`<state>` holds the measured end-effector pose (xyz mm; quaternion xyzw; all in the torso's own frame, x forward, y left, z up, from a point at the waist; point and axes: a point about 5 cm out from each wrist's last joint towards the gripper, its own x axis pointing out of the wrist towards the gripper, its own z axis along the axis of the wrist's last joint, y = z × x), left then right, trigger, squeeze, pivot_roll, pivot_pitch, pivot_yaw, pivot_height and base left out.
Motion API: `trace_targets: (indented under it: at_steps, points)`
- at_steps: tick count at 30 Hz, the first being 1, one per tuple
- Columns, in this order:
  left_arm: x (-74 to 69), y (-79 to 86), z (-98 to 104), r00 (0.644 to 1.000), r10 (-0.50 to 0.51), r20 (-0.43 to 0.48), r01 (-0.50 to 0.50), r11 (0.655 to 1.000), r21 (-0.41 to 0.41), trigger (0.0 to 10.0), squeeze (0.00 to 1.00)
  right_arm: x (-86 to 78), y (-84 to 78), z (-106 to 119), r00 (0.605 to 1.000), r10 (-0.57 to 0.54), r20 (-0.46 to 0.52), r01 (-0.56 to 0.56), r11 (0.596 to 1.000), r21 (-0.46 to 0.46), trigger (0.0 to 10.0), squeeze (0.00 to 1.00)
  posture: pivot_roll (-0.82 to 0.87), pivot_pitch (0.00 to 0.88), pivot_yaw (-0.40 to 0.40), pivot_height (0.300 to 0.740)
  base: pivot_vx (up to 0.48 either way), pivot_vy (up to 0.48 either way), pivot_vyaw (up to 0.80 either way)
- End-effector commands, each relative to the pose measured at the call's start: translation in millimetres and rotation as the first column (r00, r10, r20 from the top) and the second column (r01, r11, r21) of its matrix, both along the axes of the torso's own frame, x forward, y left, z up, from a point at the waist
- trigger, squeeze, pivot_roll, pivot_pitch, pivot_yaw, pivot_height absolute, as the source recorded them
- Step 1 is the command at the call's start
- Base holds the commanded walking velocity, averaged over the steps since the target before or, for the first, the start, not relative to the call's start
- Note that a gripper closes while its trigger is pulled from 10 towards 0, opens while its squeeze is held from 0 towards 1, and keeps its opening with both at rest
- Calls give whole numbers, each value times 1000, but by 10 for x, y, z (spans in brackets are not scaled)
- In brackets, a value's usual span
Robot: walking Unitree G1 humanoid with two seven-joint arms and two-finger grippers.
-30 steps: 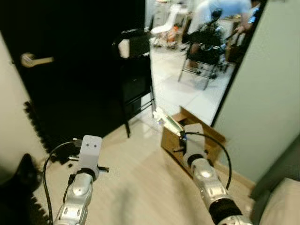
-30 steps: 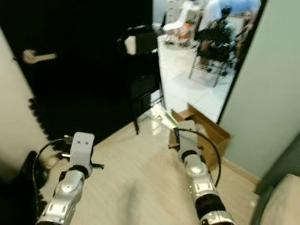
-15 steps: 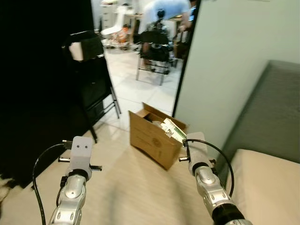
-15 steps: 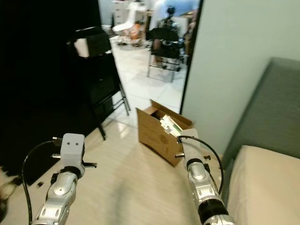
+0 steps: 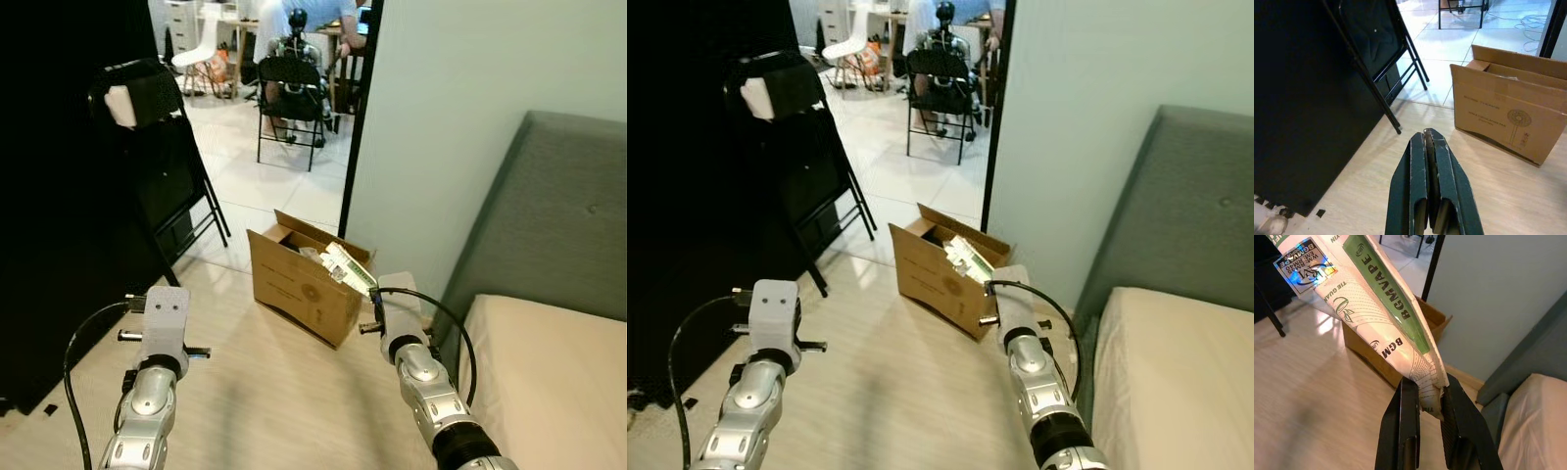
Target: Clean up the room
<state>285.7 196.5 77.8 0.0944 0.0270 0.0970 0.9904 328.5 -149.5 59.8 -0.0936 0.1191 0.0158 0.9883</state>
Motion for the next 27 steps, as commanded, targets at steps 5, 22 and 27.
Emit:
trace_targets:
  at_steps: [5, 22, 27]
  points:
    - [15, -50, 8, 1000, -14, 3, 14, 1000, -22, 10000, 0, 0, -11, -3, 1000, -7, -1, 7, 1000, 6, 10000, 0, -31, 17, -32, 740, 334, 0, 0]
    - [36, -66, 37, 999, -54, 1, 54, 998, -19, 10000, 0, -48, -52, -44, 999, -29, -15, 29, 999, -23, 10000, 0, -32, 22, -19, 740, 340, 0, 0]
    - [34, -65, 40, 998, -57, 0, 57, 998, -17, 10000, 0, -53, -48, -47, 999, -30, -22, 30, 1000, -9, 10000, 0, -31, 21, -20, 740, 354, 0, 0]
